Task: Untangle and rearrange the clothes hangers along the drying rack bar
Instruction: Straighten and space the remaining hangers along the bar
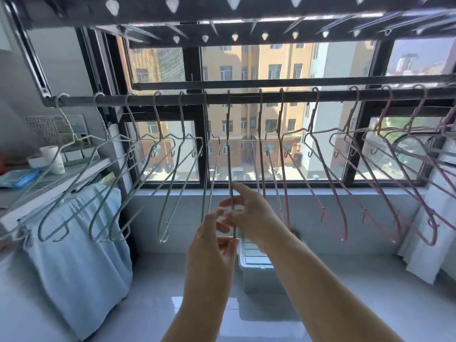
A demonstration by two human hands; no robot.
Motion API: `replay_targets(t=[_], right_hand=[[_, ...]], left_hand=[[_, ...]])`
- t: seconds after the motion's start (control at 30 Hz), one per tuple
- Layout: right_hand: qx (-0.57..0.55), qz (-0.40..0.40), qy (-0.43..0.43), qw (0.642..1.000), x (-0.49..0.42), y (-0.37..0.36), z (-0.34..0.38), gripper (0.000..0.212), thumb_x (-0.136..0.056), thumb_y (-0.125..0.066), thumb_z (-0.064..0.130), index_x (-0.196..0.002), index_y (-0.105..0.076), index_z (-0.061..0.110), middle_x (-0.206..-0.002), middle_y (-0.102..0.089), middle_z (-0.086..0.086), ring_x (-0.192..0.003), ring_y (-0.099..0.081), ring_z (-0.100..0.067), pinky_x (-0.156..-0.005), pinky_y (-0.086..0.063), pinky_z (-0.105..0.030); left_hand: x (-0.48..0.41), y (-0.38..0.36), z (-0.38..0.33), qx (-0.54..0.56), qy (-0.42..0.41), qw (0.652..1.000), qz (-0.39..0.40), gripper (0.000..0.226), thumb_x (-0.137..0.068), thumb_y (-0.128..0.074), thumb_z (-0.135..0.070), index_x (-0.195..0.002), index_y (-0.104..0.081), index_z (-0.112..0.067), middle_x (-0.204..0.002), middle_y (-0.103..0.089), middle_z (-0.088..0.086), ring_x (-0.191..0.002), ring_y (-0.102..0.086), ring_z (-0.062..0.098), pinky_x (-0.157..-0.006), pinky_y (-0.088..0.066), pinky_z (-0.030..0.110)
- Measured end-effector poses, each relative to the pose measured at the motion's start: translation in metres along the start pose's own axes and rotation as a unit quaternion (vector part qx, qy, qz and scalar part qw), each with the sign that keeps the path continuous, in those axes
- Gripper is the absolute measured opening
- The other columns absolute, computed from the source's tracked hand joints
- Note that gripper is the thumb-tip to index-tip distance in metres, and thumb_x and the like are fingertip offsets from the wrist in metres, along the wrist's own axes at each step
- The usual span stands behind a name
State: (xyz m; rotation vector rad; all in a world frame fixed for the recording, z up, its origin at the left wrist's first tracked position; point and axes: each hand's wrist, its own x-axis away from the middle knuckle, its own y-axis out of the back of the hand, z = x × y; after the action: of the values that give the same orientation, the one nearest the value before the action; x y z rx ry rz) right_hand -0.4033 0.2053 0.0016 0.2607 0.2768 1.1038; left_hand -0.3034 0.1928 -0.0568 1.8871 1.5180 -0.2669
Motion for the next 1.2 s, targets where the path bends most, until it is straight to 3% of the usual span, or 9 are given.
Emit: replay_targets(t=[0.2,0.37,0.53,0.6,0.77,0.9,1.2], right_hand=[[0.008,-0.021,-0.004,1.0,-0.002,-0.006,-0.004,0.065,-0.088,-0.057,0.003,-0.142,-0.028,0.024,-0.104,-0.061,0.003,-0.082,-0.067,-0.014,-0.08,-0.056,-0.032],[-0.023,-0.033,-0.015,0.999,0.003,-0.005,-0.003,0.061,-0.089,-0.056,0.004,-0.14,-0.031,0.026,-0.103,-0.061,0.005,-0.065,-0.062,-0.006,-0.062,-0.053,-0.018],[-0.057,-0.039,-0.025,0.997,0.005,-0.004,-0.003,0.064,-0.088,-0.056,0.003,-0.141,-0.029,0.026,-0.103,-0.061,0.003,-0.073,-0.066,-0.014,-0.077,-0.058,-0.039],[-0.062,-0.045,-0.025,0.997,0.006,-0.002,-0.004,0.064,-0.088,-0.056,0.002,-0.141,-0.029,0.026,-0.103,-0.061,0.002,-0.076,-0.067,-0.014,-0.079,-0.057,-0.041],[-0.067,-0.05,-0.018,0.996,0.009,0.002,-0.005,0.065,-0.088,-0.056,0.002,-0.142,-0.029,0.025,-0.102,-0.062,0.003,-0.077,-0.068,-0.014,-0.076,-0.058,-0.034],[-0.079,-0.046,-0.022,0.996,0.013,0.007,-0.003,0.067,-0.086,-0.058,0.001,-0.142,-0.029,0.024,-0.1,-0.061,0.003,-0.077,-0.066,-0.013,-0.069,-0.057,-0.024],[-0.086,-0.059,-0.018,0.994,0.019,0.017,-0.006,0.062,-0.088,-0.056,0.001,-0.14,-0.032,0.023,-0.104,-0.061,-0.001,-0.073,-0.064,-0.011,-0.059,-0.053,-0.016]], left_hand=[[-0.002,0.002,0.002,0.008,0.004,1.0,0.012,0.051,-0.073,-0.07,-0.001,-0.112,-0.051,-0.027,-0.084,-0.061,-0.014,-0.075,-0.059,-0.01,-0.059,-0.044,0.003],[0.0,0.002,-0.001,0.017,0.007,1.0,0.018,0.049,-0.073,-0.071,-0.002,-0.109,-0.052,-0.028,-0.078,-0.06,-0.022,-0.076,-0.057,-0.016,-0.058,-0.039,-0.002],[0.001,0.003,-0.005,0.036,0.003,0.999,0.024,0.053,-0.073,-0.071,-0.002,-0.103,-0.047,-0.038,-0.077,-0.063,-0.02,-0.075,-0.059,-0.013,-0.06,-0.041,-0.002],[0.001,0.003,-0.006,0.04,0.001,0.999,0.026,0.055,-0.073,-0.071,-0.001,-0.103,-0.046,-0.04,-0.076,-0.064,-0.02,-0.075,-0.06,-0.011,-0.061,-0.042,-0.001],[0.001,0.001,-0.007,0.041,-0.008,0.999,0.034,0.058,-0.073,-0.07,-0.002,-0.099,-0.045,-0.047,-0.075,-0.066,-0.017,-0.073,-0.062,-0.009,-0.065,-0.044,0.001],[0.003,-0.002,-0.007,0.035,-0.018,0.998,0.038,0.049,-0.073,-0.072,-0.005,-0.109,-0.053,-0.031,-0.077,-0.067,-0.016,-0.076,-0.062,-0.009,-0.065,-0.043,0.0],[0.006,-0.01,-0.017,0.033,-0.042,0.998,0.032,0.048,-0.072,-0.073,-0.006,-0.11,-0.054,-0.028,-0.074,-0.065,-0.019,-0.077,-0.061,-0.013,-0.064,-0.042,-0.002]])
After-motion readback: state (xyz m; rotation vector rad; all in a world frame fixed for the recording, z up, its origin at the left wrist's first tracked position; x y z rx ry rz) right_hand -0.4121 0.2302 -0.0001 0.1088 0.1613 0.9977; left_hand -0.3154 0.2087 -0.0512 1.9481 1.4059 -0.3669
